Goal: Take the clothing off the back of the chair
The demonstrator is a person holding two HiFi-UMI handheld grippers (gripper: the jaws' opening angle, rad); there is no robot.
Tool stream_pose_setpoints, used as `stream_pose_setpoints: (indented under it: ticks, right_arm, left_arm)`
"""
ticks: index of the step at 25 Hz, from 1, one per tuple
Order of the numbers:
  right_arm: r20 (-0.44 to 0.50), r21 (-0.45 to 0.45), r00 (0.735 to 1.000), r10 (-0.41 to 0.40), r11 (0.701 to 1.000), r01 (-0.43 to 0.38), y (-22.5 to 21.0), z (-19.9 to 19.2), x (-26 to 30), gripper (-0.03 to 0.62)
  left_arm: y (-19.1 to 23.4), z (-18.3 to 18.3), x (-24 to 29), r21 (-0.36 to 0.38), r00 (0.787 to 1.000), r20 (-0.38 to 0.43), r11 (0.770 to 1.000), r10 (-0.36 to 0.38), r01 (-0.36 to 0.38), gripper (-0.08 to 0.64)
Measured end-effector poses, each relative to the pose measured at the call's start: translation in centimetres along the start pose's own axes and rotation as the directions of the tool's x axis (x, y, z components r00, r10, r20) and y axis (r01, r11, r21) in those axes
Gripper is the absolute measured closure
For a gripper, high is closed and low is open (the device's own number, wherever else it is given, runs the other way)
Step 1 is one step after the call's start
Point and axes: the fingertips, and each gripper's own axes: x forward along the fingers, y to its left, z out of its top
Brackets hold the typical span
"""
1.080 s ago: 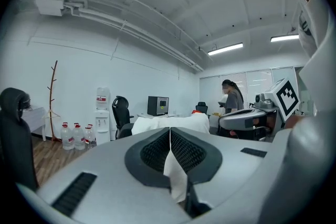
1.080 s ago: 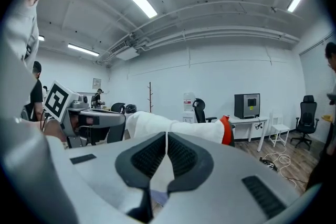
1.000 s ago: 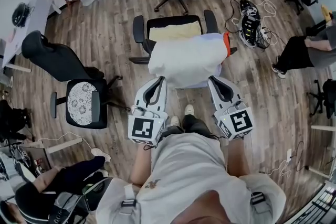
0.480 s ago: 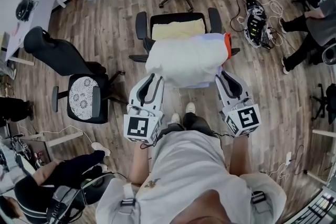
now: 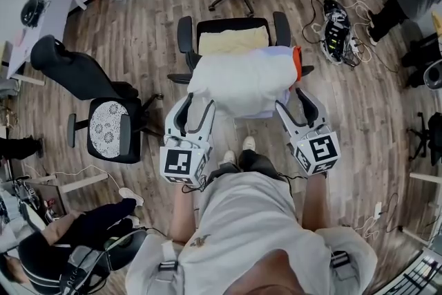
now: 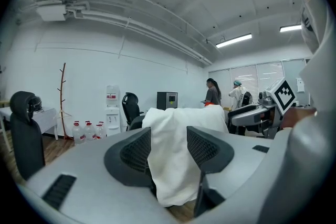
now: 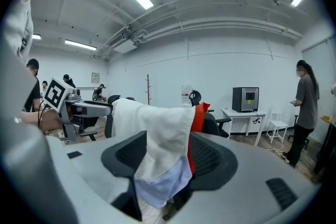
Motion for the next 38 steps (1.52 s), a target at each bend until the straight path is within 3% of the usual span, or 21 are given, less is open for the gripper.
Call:
stream_pose_setpoints:
  ticks: [19, 31, 38]
  right_arm:
    - [-0.050, 0.034, 0.999, 0.006, 0.999, -0.004, -0.9, -0.8, 2.8, 0.225]
    - [-0.038, 0.086, 0.995, 0.088, 0.993, -0.084, -0.4, -1.2, 3.1, 0.169]
    - [-0.038, 0.027, 0.996, 0.085, 0.996, -0.084, 0.0, -0.7, 3.9, 0.173]
  left_arm:
    - [1.8, -1.0, 2.3, -0.024, 0.999, -0.022, 0.998, 0.049, -0.050, 0.179]
    - [1.4, -1.7, 2.6, -0.049, 0.999, -0.033, 0.999, -0.023, 0.021, 0.172]
    - [1.2, -1.8, 3.2, 0.003, 0.997, -0.074, 1.000, -0.030, 0.030, 0.178]
